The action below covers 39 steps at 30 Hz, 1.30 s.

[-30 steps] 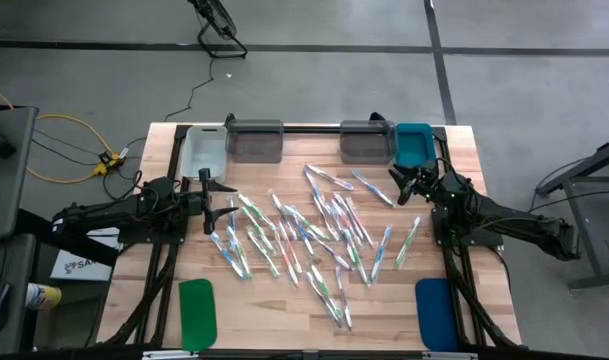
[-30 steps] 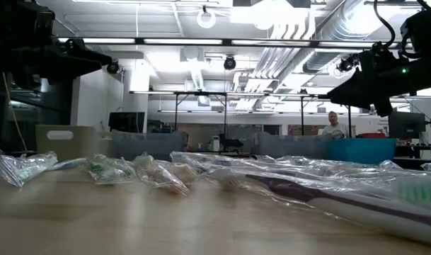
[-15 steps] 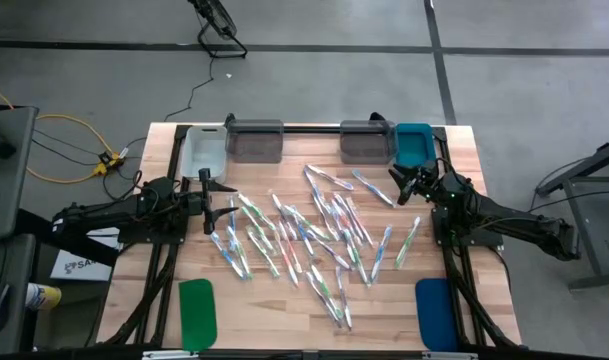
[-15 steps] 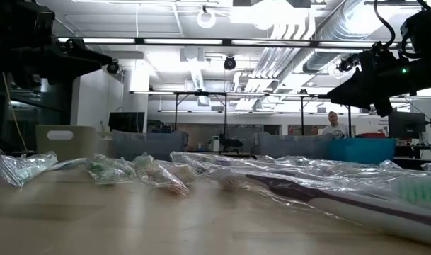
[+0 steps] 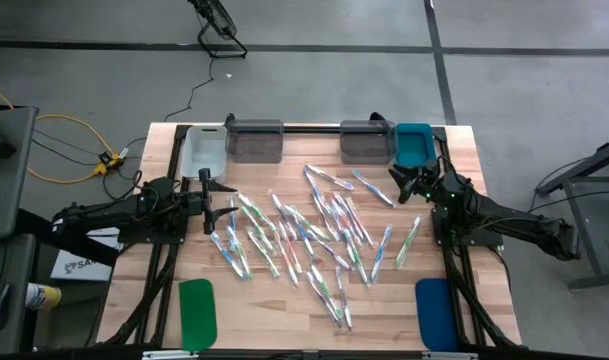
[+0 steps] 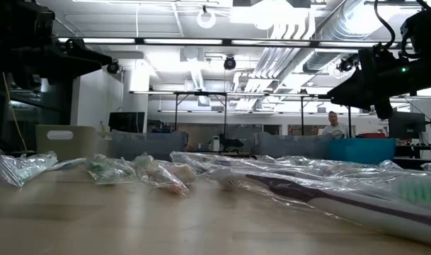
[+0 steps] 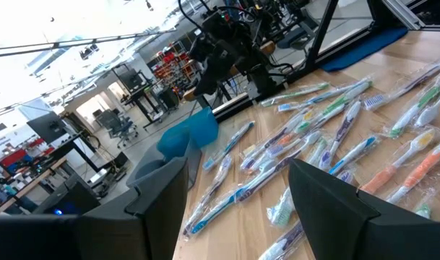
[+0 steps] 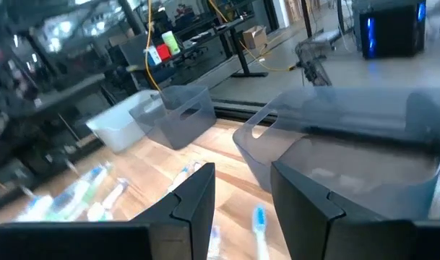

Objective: Pick & Place Toothbrushes
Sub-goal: Put the orange toothbrush into the blue bin

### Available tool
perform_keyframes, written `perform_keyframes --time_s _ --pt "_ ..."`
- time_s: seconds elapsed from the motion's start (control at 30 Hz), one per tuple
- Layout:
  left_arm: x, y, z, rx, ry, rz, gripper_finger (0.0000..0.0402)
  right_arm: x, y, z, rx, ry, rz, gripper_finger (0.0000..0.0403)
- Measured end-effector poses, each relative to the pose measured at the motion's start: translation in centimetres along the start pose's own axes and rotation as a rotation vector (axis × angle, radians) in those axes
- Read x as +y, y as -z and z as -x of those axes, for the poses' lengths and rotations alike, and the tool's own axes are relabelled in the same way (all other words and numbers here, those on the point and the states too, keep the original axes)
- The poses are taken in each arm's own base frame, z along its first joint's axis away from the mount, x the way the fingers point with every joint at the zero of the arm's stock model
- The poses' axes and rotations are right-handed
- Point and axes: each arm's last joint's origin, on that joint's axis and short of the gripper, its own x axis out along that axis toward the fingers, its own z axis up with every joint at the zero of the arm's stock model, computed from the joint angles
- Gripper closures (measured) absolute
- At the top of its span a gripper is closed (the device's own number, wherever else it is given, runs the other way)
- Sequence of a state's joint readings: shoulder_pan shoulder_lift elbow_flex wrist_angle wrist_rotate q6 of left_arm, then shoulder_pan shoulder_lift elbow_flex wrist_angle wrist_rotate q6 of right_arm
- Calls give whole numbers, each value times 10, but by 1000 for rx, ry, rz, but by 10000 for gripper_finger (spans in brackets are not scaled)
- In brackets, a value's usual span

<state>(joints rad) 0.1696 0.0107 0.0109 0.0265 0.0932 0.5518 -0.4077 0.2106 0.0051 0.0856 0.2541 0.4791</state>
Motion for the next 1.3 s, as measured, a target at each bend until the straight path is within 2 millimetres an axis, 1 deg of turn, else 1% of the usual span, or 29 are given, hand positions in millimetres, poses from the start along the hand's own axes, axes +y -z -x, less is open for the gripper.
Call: perform_keyframes --time_s 0.07,0.13,0.23,0.37,0.47,0.53,0.7,0.77,0.9,1.03,1.13,1.23,1.3 --pt "0 0 0 0 0 0 169 0 0 0 -1 0 -105 275" --pt "0 0 0 0 0 0 169 0 0 0 -2 -1 -174 275" --pt "0 0 0 0 0 0 169 0 0 0 -2 -2 -182 275" --pt "0 0 0 0 0 0 169 3 -2 0 29 -50 -271 275" --pt "0 0 0 0 0 0 169 15 -20 4 13 -136 -268 275" --pt "0 0 0 0 0 0 169 23 -32 6 3 -162 -253 275" --pt "0 0 0 0 0 0 169 43 -50 1 89 -130 -199 275" --pt "0 0 0 0 0 0 169 52 -52 -4 148 -84 -173 275" --pt "0 0 0 0 0 0 169 69 -51 -15 289 7 -150 275" --pt "0 0 0 0 0 0 169 86 -43 -27 435 64 -145 275" --pt "0 0 0 0 0 0 169 94 -29 -34 581 80 -154 275" --pt "0 0 0 0 0 0 169 96 -14 -38 770 47 -191 275" --pt "0 0 0 0 -1 0 169 99 -5 -41 859 37 -226 275"
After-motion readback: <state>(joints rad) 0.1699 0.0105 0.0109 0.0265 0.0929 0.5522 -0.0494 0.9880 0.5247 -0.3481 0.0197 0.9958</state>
